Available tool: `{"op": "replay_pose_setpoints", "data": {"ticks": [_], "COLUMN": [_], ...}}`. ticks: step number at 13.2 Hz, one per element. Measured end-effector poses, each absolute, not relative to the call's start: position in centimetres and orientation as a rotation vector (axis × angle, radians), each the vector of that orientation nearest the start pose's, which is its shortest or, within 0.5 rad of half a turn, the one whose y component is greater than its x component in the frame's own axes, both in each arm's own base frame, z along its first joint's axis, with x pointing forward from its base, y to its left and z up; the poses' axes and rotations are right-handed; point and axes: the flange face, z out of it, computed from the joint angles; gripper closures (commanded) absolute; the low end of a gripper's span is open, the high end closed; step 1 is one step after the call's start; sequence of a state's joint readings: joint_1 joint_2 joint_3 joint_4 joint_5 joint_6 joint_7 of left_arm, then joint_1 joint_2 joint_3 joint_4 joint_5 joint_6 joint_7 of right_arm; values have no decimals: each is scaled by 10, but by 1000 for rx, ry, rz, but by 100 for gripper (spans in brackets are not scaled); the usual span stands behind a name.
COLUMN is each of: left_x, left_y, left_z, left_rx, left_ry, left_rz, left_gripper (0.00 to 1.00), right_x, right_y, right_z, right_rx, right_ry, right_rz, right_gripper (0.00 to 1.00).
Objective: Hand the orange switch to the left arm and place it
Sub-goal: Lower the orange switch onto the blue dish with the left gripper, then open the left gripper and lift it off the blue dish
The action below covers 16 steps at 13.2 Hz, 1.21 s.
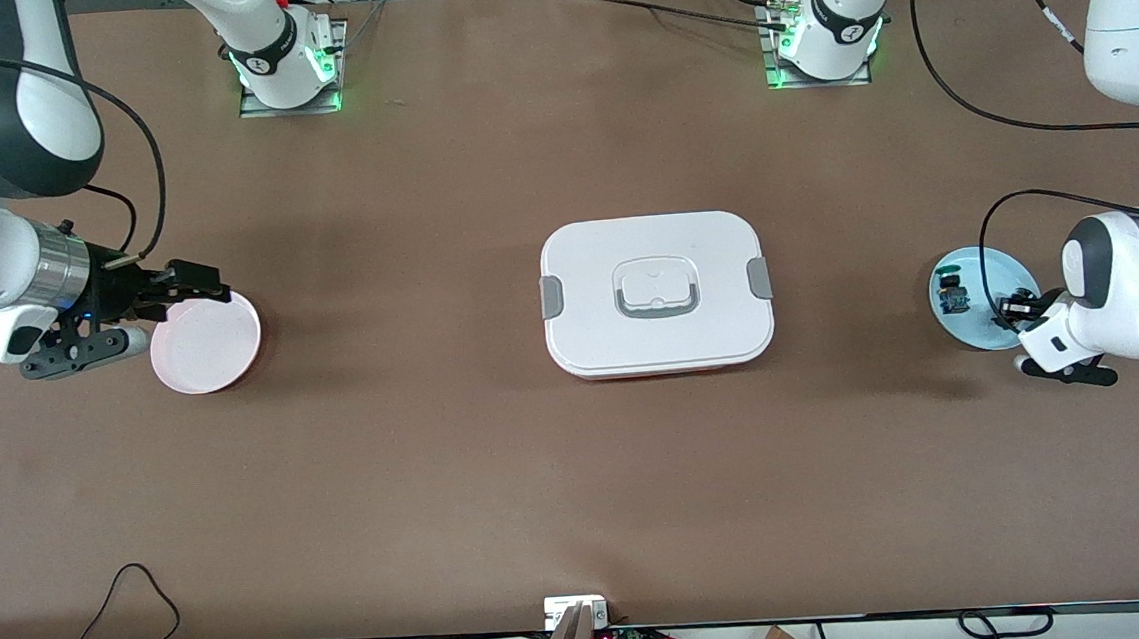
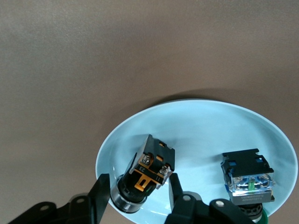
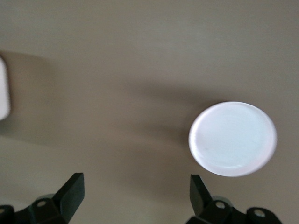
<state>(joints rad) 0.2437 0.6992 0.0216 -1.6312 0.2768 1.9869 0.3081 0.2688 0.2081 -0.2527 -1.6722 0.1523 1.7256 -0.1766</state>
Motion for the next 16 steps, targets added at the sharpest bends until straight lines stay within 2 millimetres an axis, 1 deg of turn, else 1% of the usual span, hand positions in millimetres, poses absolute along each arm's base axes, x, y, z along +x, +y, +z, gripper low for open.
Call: {"op": "replay_pose_setpoints", "data": {"ticks": [2,3,4,5,6,7,8,9,11,13,15,16], "left_x": [624,625,627,632,639,643,644,640,623,600,571,560], "left_y": [185,183,179,170,158,145,130,117,96,84,74,62], "left_z": [190,193,202,219,245,277,311,347,416,478,535,560], "left_rx": [-2929,-2929,-2927,-2928,-2929,-2930,-2934,-2944,-3017,-3097,-3116,-3115], "left_ry": [302,302,304,310,312,301,282,262,213,168,104,100], "left_rz": [596,609,631,626,594,559,530,512,489,452,419,381], "left_gripper": [0,0,0,0,0,0,0,0,0,0,0,0], "right_x": [603,603,603,601,599,597,595,595,595,593,589,586], "right_y": [12,-6,-27,-48,-63,-71,-70,-67,-60,-57,-58,-58], "right_z": [481,489,498,504,510,514,518,524,536,548,556,555], "right_rx": [-3091,-3113,-3121,-3122,-3122,-3121,-3124,-3137,-3171,-3189,-3189,-3187], "right_ry": [-229,-198,-148,-98,-56,-1,80,142,157,108,87,86], "right_rz": [243,230,208,190,181,187,206,214,189,156,101,73], "right_gripper": [0,0,0,0,0,0,0,0,0,0,0,0]}}
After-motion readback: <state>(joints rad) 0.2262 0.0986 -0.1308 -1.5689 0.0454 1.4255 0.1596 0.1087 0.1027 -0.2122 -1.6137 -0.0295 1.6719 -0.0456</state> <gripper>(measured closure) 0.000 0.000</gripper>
